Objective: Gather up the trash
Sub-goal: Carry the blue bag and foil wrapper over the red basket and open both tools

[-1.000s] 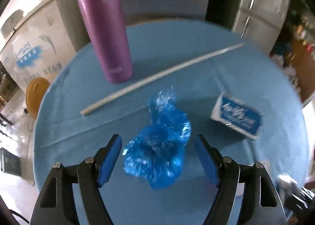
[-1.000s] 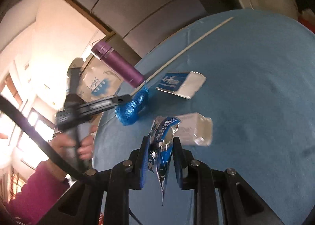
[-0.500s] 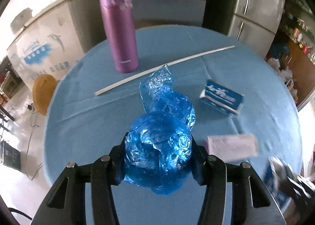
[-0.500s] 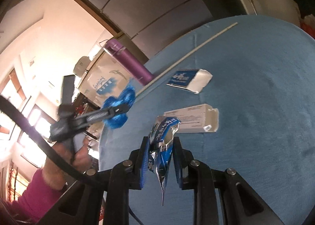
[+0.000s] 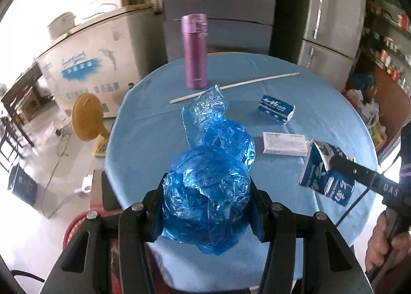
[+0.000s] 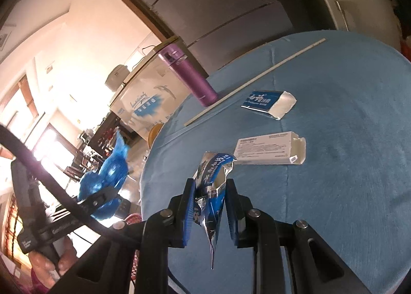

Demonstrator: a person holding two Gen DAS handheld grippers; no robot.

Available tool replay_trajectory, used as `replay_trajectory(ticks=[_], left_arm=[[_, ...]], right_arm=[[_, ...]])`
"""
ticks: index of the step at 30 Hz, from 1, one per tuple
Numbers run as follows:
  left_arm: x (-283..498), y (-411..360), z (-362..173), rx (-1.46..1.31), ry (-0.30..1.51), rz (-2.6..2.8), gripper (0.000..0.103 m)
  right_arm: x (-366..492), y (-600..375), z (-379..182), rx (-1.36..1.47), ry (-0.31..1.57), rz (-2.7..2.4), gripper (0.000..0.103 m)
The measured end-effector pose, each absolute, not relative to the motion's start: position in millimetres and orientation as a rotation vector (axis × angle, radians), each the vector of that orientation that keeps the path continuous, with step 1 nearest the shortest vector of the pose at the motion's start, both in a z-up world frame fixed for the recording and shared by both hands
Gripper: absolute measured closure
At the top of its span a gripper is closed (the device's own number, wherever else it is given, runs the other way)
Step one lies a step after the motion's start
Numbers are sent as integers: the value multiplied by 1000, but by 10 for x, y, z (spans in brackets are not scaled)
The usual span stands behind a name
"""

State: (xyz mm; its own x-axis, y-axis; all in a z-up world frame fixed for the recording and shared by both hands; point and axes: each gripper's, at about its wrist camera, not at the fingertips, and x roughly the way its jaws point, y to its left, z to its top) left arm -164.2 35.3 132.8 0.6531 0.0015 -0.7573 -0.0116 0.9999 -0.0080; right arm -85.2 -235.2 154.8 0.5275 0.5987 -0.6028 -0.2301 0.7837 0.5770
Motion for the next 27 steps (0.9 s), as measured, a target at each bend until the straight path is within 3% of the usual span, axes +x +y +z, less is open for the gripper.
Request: replay_trajectory(ticks=[27], left_arm=[[-2506,1567,1064,-45,888,420,48]], right_arm=[[-1046,-609,1804,253,936,893,78]])
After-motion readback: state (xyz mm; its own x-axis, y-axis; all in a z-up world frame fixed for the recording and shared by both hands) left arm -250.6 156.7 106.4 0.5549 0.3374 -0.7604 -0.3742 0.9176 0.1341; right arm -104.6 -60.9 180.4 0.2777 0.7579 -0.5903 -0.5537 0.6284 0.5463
